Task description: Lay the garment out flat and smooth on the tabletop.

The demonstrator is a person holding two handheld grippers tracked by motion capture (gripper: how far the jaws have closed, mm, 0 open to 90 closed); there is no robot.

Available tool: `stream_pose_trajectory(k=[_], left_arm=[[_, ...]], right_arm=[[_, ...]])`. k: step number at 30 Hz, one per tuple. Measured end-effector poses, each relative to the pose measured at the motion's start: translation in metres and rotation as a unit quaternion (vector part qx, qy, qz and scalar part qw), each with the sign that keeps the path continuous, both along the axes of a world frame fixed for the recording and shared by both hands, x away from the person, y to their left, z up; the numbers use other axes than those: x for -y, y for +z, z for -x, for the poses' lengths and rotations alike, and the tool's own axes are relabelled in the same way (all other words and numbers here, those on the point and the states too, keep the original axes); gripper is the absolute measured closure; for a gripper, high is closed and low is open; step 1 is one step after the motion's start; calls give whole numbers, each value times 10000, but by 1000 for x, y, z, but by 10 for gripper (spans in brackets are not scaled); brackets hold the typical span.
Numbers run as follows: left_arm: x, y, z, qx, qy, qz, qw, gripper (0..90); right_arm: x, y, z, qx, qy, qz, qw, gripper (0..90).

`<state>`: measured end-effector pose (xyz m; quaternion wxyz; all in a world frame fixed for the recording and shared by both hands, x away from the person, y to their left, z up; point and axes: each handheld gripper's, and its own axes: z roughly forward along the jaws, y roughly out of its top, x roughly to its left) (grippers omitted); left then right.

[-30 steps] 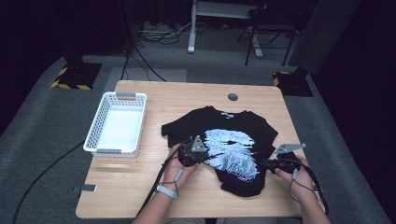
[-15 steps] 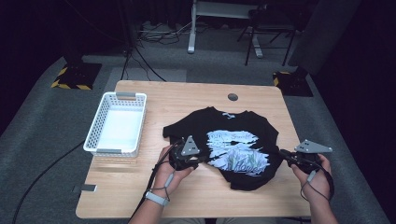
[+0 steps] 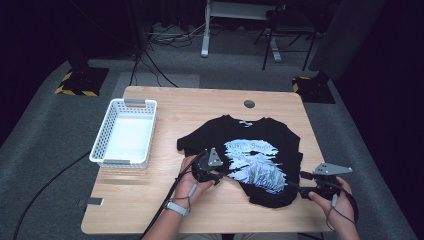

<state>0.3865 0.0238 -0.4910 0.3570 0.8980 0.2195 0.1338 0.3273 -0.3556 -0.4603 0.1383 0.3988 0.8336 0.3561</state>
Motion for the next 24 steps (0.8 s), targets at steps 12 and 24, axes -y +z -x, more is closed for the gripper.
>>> stream_pose_trajectory(k=[12, 24], left_arm=[[9, 2, -7, -193, -142, 213, 9995, 858], [-26, 48, 7, 227, 35, 852, 9961, 860]], right_arm=[[-34, -27, 21, -265, 1120, 455, 9923, 447], [-4, 29, 34, 495, 686, -66, 9964, 832]])
